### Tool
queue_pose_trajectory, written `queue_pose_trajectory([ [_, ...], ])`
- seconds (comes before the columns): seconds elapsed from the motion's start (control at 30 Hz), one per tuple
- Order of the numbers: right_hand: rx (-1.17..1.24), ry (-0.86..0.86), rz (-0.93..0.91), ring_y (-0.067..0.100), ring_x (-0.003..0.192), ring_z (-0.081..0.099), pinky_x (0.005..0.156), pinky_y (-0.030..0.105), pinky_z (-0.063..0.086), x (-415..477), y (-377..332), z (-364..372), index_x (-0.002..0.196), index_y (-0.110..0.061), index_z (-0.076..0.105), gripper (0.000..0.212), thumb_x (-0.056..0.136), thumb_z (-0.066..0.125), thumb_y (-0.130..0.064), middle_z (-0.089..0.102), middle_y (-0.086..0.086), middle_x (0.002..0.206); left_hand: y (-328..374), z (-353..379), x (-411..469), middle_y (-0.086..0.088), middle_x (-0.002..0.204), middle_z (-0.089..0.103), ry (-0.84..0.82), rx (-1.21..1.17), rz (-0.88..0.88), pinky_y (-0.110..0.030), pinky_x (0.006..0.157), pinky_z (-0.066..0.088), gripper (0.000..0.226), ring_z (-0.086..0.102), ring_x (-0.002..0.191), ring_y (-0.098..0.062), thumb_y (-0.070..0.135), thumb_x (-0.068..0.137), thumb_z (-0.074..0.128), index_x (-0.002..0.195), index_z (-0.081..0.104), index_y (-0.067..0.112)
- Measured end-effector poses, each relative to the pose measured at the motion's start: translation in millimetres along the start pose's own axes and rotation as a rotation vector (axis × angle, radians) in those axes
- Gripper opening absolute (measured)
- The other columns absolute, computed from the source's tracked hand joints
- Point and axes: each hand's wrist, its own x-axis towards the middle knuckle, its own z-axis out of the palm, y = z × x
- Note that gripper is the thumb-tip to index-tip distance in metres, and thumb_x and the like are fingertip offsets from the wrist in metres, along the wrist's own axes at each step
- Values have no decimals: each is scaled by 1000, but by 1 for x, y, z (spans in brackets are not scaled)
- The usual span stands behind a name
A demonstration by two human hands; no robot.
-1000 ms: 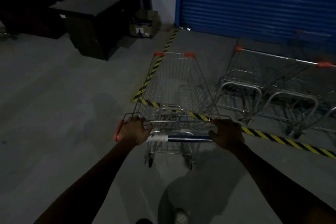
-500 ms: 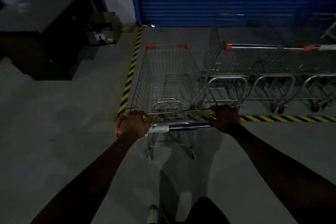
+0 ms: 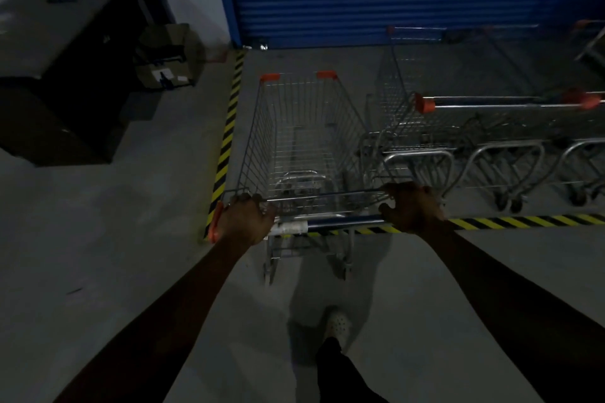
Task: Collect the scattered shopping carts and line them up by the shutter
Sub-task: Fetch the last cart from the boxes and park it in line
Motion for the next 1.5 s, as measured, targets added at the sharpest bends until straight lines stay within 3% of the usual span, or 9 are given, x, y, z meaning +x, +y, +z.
queue_pose_trajectory([
  [0.13, -42, -16, -19, 27, 135, 47, 109, 43, 30, 56, 18, -10, 147, -32, 46, 69, 88, 41, -67, 57, 4, 143, 5, 6, 62, 4, 129, 60, -83, 61, -13, -48, 107, 32, 58, 52, 123, -24, 59, 84, 22, 116, 61, 31],
  [0.23, -40, -34, -29, 26, 135, 48, 111, 41, 31, 93, 27, -21, 147, -33, 46, 87, 75, 22, -74, 56, 3, 145, 11, 9, 102, 10, 133, 56, -118, 55, -32, -52, 108, 28, 57, 48, 128, -21, 61, 84, 21, 117, 59, 36],
  [0.4, -49, -12, -46, 25, 129, 54, 113, 47, 25, 146, 44, -22, 143, -28, 52, 85, 77, 15, -68, 60, 3, 140, 35, 1, 151, -1, 130, 61, -29, 10, -43, -49, 112, 25, 40, 52, 126, -25, 53, 94, 36, 118, 60, 31],
  [0.53, -24, -26, -40, 24, 132, 52, 117, 52, 17, 179, 54, -25, 144, -23, 50, 75, 86, 24, -61, 58, 4, 142, 48, -5, 183, -5, 132, 62, -7, -2, -30, -45, 109, 30, 55, 53, 126, -29, 60, 89, 32, 122, 63, 28],
  [0.73, -16, 22, -51, 22, 127, 56, 116, 49, 23, 211, 63, -35, 139, -23, 55, 60, 93, 33, -56, 65, 4, 133, 55, -7, 224, -4, 136, 60, 7, -16, -2, -48, 111, 28, 72, 50, 130, -29, 67, 83, 23, 128, 62, 26],
  [0.93, -41, 46, -37, 24, 128, 55, 113, 48, 21, 230, 62, -38, 136, -23, 58, 75, 84, 20, -62, 64, 6, 135, 49, -1, 248, -5, 122, 67, 23, 39, 12, -46, 103, 41, 65, 56, 119, -30, 67, 82, 26, 114, 64, 25],
  [1.1, -38, 25, -60, 25, 128, 55, 115, 48, 25, 247, 59, -43, 138, -26, 56, 62, 91, 33, -60, 62, 5, 137, 45, -5, 256, -1, 136, 58, -28, 58, -17, -47, 107, 32, 64, 47, 129, -28, 66, 86, 27, 129, 57, 29],
  [1.27, -43, -7, -58, 22, 132, 53, 114, 47, 24, 266, 54, -48, 141, -30, 53, 67, 87, 32, -65, 60, 1, 140, 40, -8, 265, -1, 130, 60, -8, 41, -34, -48, 102, 36, 66, 49, 123, -30, 67, 83, 22, 120, 60, 29],
  [1.5, -2, -9, -24, 25, 133, 50, 116, 47, 24, 280, 29, -48, 144, -25, 51, 66, 92, 36, -62, 58, 5, 143, 21, -25, 298, -4, 133, 61, 11, 87, 20, -45, 103, 38, 54, 48, 126, -32, 62, 89, 40, 126, 60, 28],
])
